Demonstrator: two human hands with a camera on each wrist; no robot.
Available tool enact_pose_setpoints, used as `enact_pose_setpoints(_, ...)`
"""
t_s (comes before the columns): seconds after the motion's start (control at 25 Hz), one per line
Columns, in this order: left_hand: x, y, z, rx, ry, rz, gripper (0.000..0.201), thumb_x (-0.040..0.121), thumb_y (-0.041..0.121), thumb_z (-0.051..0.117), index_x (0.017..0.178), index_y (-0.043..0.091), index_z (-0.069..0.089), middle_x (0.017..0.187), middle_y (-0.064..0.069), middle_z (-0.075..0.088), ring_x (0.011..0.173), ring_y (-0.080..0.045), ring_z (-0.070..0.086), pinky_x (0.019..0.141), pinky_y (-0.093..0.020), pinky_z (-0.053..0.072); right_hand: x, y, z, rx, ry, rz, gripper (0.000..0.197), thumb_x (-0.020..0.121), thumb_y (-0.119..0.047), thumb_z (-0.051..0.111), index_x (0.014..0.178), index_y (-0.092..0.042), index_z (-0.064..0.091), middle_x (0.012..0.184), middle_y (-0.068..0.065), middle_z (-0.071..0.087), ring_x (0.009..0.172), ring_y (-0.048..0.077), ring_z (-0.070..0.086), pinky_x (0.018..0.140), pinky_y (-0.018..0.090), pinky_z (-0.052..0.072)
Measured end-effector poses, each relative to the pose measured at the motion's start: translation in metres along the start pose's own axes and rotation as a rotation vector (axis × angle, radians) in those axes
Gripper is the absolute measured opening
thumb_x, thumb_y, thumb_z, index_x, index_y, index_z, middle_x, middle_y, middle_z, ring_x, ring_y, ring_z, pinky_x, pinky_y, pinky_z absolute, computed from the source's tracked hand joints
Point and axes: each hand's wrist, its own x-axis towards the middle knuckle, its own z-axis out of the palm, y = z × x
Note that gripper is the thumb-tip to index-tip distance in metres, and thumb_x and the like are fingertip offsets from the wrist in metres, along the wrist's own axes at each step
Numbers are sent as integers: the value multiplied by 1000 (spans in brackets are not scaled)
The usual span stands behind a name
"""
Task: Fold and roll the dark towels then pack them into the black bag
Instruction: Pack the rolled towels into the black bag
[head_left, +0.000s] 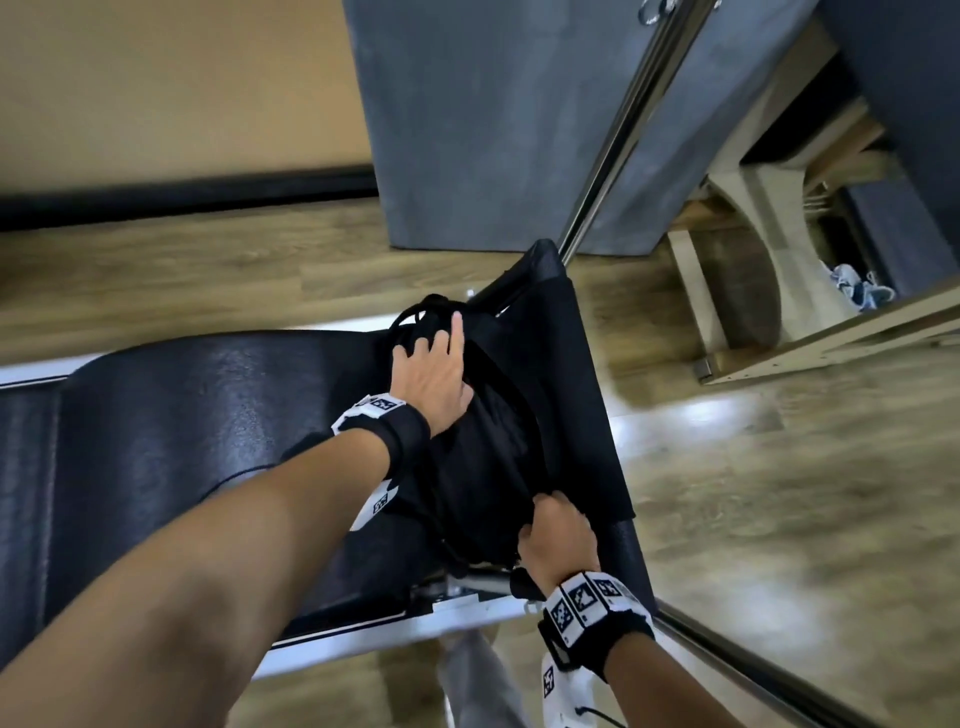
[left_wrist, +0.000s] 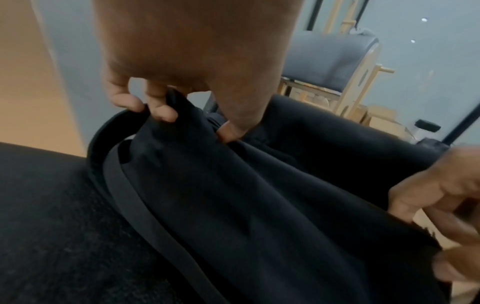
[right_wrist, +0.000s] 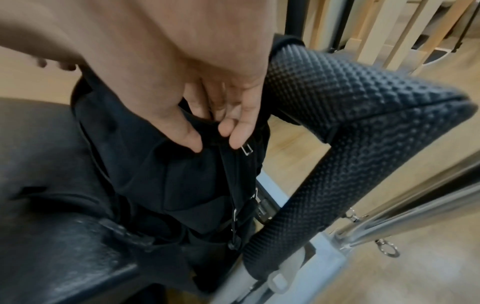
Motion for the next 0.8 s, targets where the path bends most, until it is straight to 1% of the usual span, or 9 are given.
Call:
enact_pose_setpoints(0.08, -14, -11, -24, -33, -26, -80, 85, 95, 52, 50, 165, 11, 22, 145, -11, 51, 120, -35, 56, 93, -51, 43, -12, -10, -13, 20, 10, -10, 23, 96, -16, 56, 117, -11, 62, 125, 7, 59, 116, 33, 63, 89, 41, 53)
enact_pose_setpoints(0.2, -44, -31, -60, -21, -31, -102, 56, 92, 50, 46, 138, 20, 55, 135, -12, 54, 120, -36, 53, 95, -52, 38, -31, -21, -28, 61, -44, -34, 31, 95, -28, 62, 120, -13, 55, 127, 5, 57, 116, 35, 63, 89, 41, 52)
enact_pose_setpoints(0.32, -84, -54, -86, -62, -55, -195, 51, 94, 54, 39, 124, 20, 63, 132, -11, 57, 122, -34, 50, 99, -54, 33, -55, -29, -37, 137, -117, -75, 36, 91, -30, 65, 121, -14, 54, 123, 9, 63, 116, 34, 63, 92, 37, 53)
enact_pose_setpoints(0.4, -115, -71, -95, -16, -98, -277, 57, 95, 62, 36, 121, 21, 66, 127, -9, 63, 119, -33, 55, 102, -55, 29, -71, -33, -37, 197, -133, -120, 42, 87, -32, 71, 122, -14, 56, 122, 9, 57, 116, 31, 62, 96, 36, 52)
enact_pose_setpoints(0.48, -146, -89, -98, 79, -169, -305, 55, 91, 69, 44, 115, 25, 66, 114, -3, 69, 107, -29, 64, 103, -55, 25, -89, -37, -33, 261, -126, -153, 46, 83, -40, 78, 116, -14, 60, 116, 6, 50, 110, 27, 61, 97, 35, 51)
enact_pose_setpoints(0.56, -181, -111, -99, 120, -228, -347, 39, 90, 60, 57, 107, 27, 68, 97, 5, 68, 94, -24, 68, 101, -55, 23, -114, -45, -28, 315, -32, -177, 46, 81, -53, 80, 98, -14, 64, 106, 4, 52, 100, 24, 62, 92, 33, 50)
enact_pose_setpoints(0.64, -214, -131, -99, 63, -212, -452, 21, 92, 39, 59, 103, 26, 71, 90, 6, 64, 85, -23, 65, 96, -52, 27, -138, -55, -27, 404, 149, -169, 47, 86, -59, 74, 77, -15, 58, 89, 2, 56, 86, 25, 62, 78, 34, 48)
enact_pose_setpoints(0.72, -245, -151, -104, -84, -157, -597, 18, 92, 28, 56, 104, 24, 69, 102, 2, 68, 93, -26, 67, 95, -50, 32, -161, -68, -36, 432, 330, -172, 50, 92, -55, 69, 66, -17, 50, 69, -2, 56, 73, 28, 61, 65, 33, 40)
enact_pose_setpoints(0.8, -273, -171, -115, -276, -44, -732, 19, 92, 30, 56, 107, 24, 67, 111, -3, 70, 104, -30, 68, 94, -48, 36, -177, -83, -50, 377, 420, -199, 50, 97, -46, 65, 62, -15, 48, 58, -5, 52, 68, 30, 63, 62, 31, 34)
